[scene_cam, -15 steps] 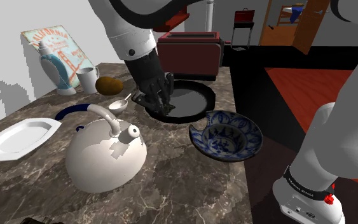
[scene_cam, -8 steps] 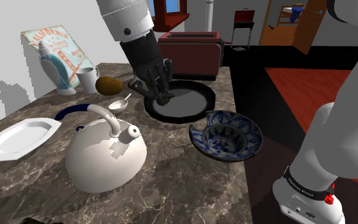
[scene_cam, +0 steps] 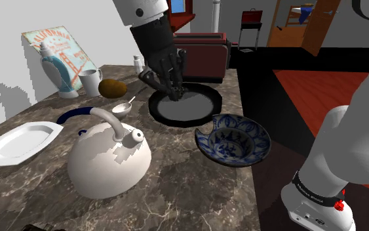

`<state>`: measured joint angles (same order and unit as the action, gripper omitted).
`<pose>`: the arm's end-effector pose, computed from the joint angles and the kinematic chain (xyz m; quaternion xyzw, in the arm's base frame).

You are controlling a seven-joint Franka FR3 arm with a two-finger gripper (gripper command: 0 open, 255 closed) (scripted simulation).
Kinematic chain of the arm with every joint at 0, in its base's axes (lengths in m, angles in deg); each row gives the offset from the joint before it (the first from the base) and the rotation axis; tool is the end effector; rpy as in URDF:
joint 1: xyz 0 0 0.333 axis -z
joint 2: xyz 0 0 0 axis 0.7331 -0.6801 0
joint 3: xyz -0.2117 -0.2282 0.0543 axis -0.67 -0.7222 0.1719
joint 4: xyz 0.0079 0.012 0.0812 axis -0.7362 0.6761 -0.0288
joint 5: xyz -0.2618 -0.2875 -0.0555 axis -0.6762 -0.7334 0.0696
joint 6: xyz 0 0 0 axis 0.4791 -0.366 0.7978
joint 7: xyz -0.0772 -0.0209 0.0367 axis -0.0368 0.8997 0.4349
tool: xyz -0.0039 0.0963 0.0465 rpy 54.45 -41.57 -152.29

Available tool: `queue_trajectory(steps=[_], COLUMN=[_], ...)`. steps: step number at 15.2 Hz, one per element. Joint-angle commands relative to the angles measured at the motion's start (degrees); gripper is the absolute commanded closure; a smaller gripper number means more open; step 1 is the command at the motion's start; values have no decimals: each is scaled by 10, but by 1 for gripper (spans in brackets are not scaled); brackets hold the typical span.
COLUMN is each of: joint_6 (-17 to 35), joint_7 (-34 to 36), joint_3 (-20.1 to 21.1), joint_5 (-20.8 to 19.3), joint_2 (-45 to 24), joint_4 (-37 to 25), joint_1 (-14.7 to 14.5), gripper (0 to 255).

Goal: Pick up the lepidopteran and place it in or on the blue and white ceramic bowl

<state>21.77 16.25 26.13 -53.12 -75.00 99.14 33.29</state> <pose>0.3675 0.3369 0.6202 0.9909 0.0427 -0.0739 0.1045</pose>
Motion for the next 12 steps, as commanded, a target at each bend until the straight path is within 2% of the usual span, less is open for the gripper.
queue_trajectory(steps=[1,7,12], joint_6=[4,-5,-32], joint_7=[-9,-30,-36], joint_3=[-6,-28,-44], joint_5=[22,71,101], joint_2=[53,196,304], joint_4=[50,174,251], joint_1=[1,-16,-40], gripper=[255,255,255])
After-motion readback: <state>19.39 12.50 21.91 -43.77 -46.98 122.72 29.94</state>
